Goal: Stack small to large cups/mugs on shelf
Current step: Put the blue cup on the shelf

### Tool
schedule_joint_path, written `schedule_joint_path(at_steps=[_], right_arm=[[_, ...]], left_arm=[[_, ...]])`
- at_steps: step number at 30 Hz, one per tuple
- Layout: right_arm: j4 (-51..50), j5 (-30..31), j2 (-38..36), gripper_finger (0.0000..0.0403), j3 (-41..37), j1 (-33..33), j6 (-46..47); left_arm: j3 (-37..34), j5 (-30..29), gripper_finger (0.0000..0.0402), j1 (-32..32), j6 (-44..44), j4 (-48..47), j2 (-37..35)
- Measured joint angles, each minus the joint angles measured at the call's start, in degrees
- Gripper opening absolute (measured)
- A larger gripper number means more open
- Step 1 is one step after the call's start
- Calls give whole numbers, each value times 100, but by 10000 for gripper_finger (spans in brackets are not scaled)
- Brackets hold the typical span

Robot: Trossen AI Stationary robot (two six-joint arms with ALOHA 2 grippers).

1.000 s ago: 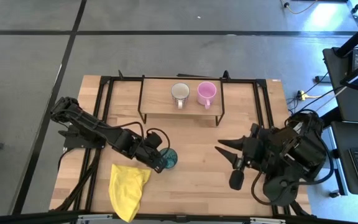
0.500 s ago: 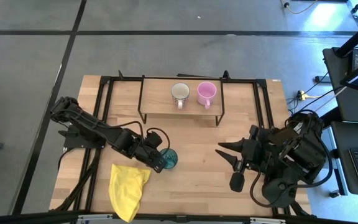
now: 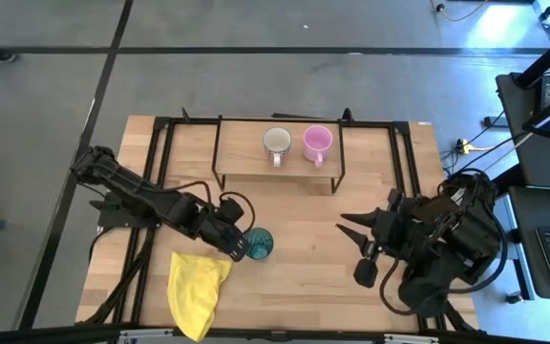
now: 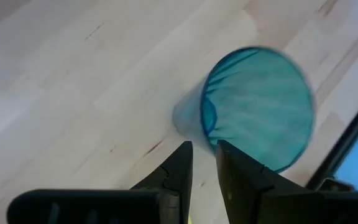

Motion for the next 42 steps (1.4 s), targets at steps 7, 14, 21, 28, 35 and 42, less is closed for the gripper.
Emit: schedule_joint_path(at_steps=[7,14,21,28,35,42], right_arm=[[-123,711,-13,92,-67,281,-1252],[941,86,26,81,-304,328,-1142],[2254,-749,-261,84,-2174,241,-923],[7839,-1247,-1648,80,-5479,484,-2694],[13752,-4094,-2596,84,-8512,-327,-4870],[13307,-5442,-3965,77,-9757,-1387,-4809]], left_arm=[[-103,-24,67,130,21,-35,-14],[-101,-6,67,152,30,-21,-14],[-101,5,67,172,51,-16,-14],[-101,137,67,176,262,17,-14],[-101,141,67,159,409,34,-14],[-101,141,67,159,425,33,-14]])
